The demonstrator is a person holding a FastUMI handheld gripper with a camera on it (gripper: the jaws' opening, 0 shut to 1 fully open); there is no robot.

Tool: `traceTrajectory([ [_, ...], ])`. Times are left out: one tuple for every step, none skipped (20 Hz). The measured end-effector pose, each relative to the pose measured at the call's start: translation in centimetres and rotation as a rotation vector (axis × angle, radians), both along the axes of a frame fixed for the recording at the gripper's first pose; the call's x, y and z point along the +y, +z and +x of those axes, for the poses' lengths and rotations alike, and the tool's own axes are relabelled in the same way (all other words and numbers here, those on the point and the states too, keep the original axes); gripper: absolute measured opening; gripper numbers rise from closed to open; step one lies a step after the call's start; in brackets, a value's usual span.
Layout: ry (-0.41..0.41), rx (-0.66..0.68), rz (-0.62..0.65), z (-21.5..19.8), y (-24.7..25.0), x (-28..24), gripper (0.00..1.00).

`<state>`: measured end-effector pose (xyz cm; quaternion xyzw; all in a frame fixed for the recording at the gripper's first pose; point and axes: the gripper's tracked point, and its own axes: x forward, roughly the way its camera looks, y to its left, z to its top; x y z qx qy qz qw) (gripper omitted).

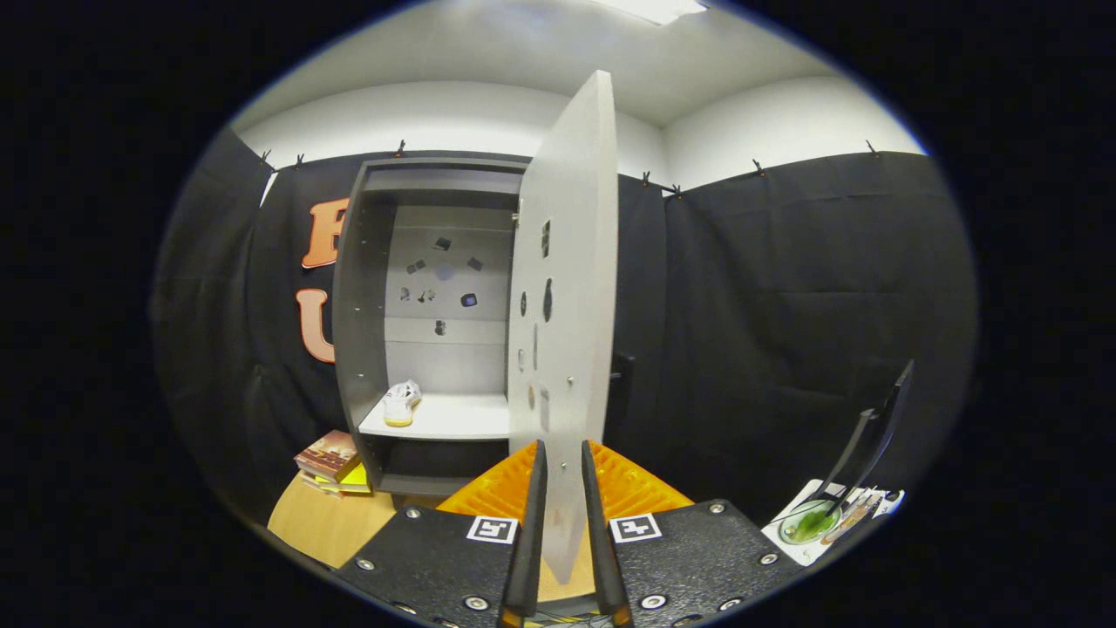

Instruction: Open the shoe cabinet door, grab the shoes and put them into the shoe cabinet, then close the shoe cabinet door.

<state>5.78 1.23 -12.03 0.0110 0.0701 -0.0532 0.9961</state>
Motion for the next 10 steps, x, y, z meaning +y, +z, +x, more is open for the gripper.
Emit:
traceTrajectory([
  [0.011,0.004,0.004,-0.2,-0.6,1.0,0.25],
  [0.025,0.016,0.009,-0.3,-1.5,2.2,0.25],
  [0.04,0.038,0.019,-0.2,-2.7,3.6,0.25],
  [0.059,0.061,0.032,-0.1,-4.1,4.9,0.25],
  [0.073,0.079,0.042,0.1,-5.4,6.1,0.32],
  [0.086,0.091,0.042,0.5,-6.7,7.0,0.33],
  [0.092,0.103,0.031,1.2,-8.2,7.8,0.36],
  [0.098,0.119,0.016,1.8,-9.9,8.4,0.36],
  [0.109,0.142,0.009,2.3,-11.7,9.2,0.36],
  [0.118,0.166,0.006,2.6,-13.5,9.8,0.36],
])
